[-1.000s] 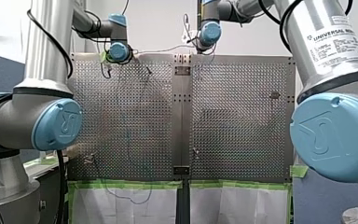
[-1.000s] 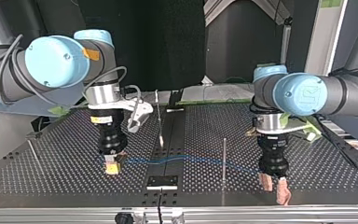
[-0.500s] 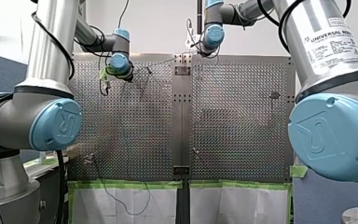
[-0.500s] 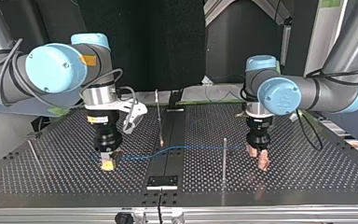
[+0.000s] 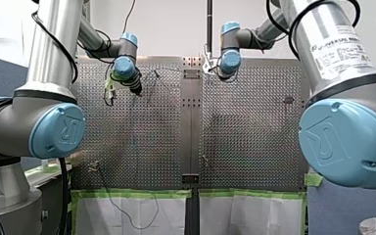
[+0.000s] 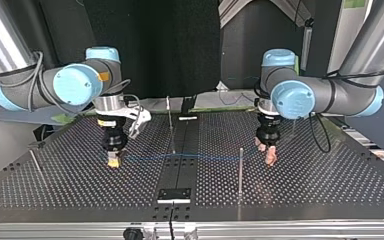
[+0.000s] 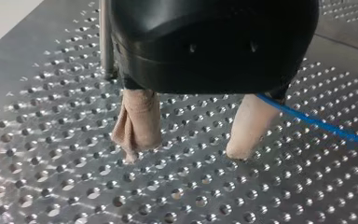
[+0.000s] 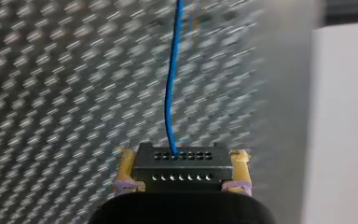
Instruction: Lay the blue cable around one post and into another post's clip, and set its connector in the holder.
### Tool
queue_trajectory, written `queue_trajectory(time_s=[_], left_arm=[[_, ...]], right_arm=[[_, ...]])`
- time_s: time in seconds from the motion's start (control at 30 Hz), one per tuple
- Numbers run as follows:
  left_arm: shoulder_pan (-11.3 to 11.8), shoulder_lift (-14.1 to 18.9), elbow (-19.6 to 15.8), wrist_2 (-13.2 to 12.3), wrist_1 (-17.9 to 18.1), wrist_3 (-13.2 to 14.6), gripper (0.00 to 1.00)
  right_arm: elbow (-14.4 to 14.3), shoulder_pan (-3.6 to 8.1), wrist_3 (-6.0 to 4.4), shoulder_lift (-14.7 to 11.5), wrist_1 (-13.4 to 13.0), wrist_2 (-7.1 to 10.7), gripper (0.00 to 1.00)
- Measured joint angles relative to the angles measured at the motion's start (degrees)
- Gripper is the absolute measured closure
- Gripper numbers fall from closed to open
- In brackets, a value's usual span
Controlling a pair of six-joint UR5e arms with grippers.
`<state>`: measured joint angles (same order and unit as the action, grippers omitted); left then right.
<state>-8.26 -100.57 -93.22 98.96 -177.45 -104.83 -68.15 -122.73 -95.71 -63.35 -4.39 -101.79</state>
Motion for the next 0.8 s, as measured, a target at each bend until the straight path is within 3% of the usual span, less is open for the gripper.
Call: queue_trajectory(time_s=[0.23,0.37,0.5,0.63,0.8], left_arm=[[-0.09,0.0,-0.01,-0.65,-0.01,0.16,0.0],[0.01,0.0,-0.01,-0.71,0.86,0.09,0.0],[0.46,0.0,0.44,-0.99,2.62,-1.17,0.0],[0.47,-0.04,1.55,-1.44,4.31,-2.81,0.0],[-0.02,-0.61,2.82,-1.81,4.99,-4.78,0.0]], right_arm=[[-1.82,2.19,-0.1,2.4,-0.61,0.03,0.72],[-1.98,3.98,-1.17,2.96,0.09,0.26,0.72],[-2.02,6.08,-2.44,3.17,1.06,0.69,0.72],[-2.16,7.82,-2.85,3.61,0.84,1.13,0.72],[-2.23,9.11,-2.98,4.81,1.71,1.21,0.72]])
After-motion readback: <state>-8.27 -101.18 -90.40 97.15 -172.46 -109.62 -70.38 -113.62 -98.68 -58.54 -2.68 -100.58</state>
